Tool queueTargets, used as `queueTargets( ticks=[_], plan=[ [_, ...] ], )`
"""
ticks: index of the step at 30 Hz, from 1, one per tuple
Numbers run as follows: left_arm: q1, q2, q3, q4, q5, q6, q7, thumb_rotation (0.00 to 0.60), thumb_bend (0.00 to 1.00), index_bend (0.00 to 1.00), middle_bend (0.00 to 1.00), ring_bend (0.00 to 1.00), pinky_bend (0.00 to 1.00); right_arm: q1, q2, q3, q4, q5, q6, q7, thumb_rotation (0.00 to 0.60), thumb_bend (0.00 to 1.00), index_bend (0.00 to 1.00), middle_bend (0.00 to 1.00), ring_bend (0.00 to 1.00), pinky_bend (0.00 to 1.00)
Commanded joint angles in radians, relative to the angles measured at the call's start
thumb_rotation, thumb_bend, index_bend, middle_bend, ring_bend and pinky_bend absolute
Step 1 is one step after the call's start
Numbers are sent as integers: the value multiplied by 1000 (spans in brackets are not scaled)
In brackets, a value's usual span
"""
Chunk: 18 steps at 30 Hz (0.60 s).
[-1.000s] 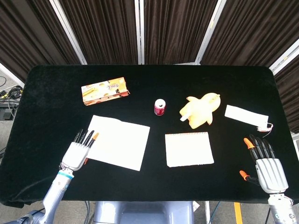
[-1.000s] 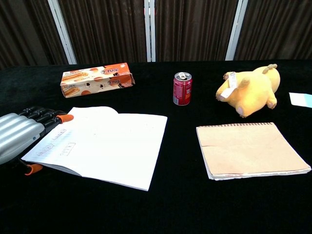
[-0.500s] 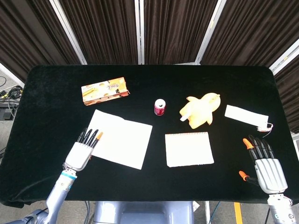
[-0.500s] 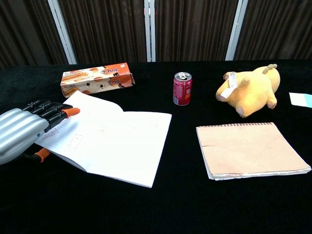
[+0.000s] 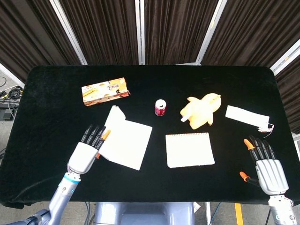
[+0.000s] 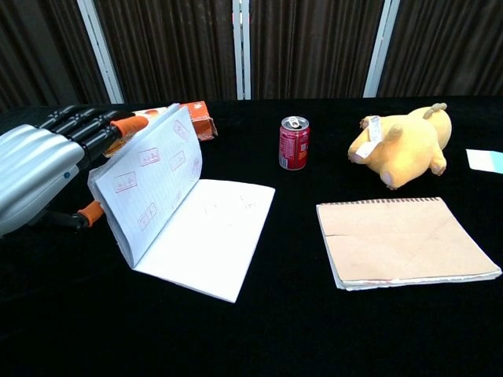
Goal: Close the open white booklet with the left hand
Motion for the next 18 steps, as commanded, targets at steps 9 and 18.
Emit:
queueTargets(
  ticks=[9, 18],
  plan=[
    [-39, -52, -27, -10, -18, -42, 69, 600, 388, 0, 0, 0, 0, -2, 9, 2, -5, 5, 2, 11, 600, 11, 0, 0, 0, 0],
    [-19, -39, -13, 5, -35, -23, 53, 600, 357, 0, 0, 0, 0, -2, 10, 0, -8, 7, -5, 5, 600, 11, 0, 0, 0, 0]
  ],
)
